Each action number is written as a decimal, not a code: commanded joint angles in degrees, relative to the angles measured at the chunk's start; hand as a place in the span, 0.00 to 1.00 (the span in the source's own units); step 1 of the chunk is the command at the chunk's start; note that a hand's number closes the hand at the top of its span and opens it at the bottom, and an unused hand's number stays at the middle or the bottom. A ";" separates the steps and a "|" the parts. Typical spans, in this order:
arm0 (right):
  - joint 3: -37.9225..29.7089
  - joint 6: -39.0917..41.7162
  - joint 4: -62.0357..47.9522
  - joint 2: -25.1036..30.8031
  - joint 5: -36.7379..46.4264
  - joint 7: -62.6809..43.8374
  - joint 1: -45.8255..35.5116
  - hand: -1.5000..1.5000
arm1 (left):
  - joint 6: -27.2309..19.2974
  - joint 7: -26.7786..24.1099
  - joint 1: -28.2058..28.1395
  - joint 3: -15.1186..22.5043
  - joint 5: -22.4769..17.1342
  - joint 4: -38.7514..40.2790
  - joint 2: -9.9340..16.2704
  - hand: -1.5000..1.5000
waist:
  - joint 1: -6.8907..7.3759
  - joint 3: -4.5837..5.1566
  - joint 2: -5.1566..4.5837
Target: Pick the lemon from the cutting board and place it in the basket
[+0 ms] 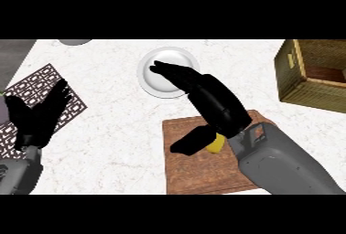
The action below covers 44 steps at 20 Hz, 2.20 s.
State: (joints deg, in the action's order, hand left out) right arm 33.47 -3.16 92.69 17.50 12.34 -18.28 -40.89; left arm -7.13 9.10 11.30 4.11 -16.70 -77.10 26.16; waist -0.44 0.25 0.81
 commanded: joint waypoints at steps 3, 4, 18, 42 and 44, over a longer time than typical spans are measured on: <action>-3.17 11.66 -1.06 11.30 5.61 -19.97 -12.24 0.00 | 0.27 -0.27 -0.72 -0.75 -0.16 -0.27 0.39 0.50 | -0.62 0.09 0.32; -4.05 14.90 -0.48 11.52 4.08 -24.35 -15.12 0.00 | 0.02 0.01 -1.80 -0.53 0.00 -1.13 0.37 0.50 | -0.12 0.07 0.50; -18.74 40.67 6.28 19.78 -28.98 -37.68 -11.99 0.00 | 1.03 0.60 0.75 -2.07 1.30 0.67 -0.86 0.50 | -0.38 -0.22 -0.59; -16.66 21.46 12.31 2.71 8.68 -0.52 25.26 0.00 | 3.14 3.51 -0.61 -5.35 4.58 -4.75 -3.71 0.50 | 0.76 -0.28 -0.81; -15.89 18.52 6.22 -0.67 10.09 2.85 23.87 0.00 | 4.70 0.52 -2.14 -5.15 4.82 -2.52 -4.48 0.50 | 0.91 -0.27 -0.89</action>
State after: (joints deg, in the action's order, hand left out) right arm 15.51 19.92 104.33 21.87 18.19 -20.31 -17.70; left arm -2.97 10.49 10.71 -0.95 -12.42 -79.07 22.63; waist 0.34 -0.04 -0.08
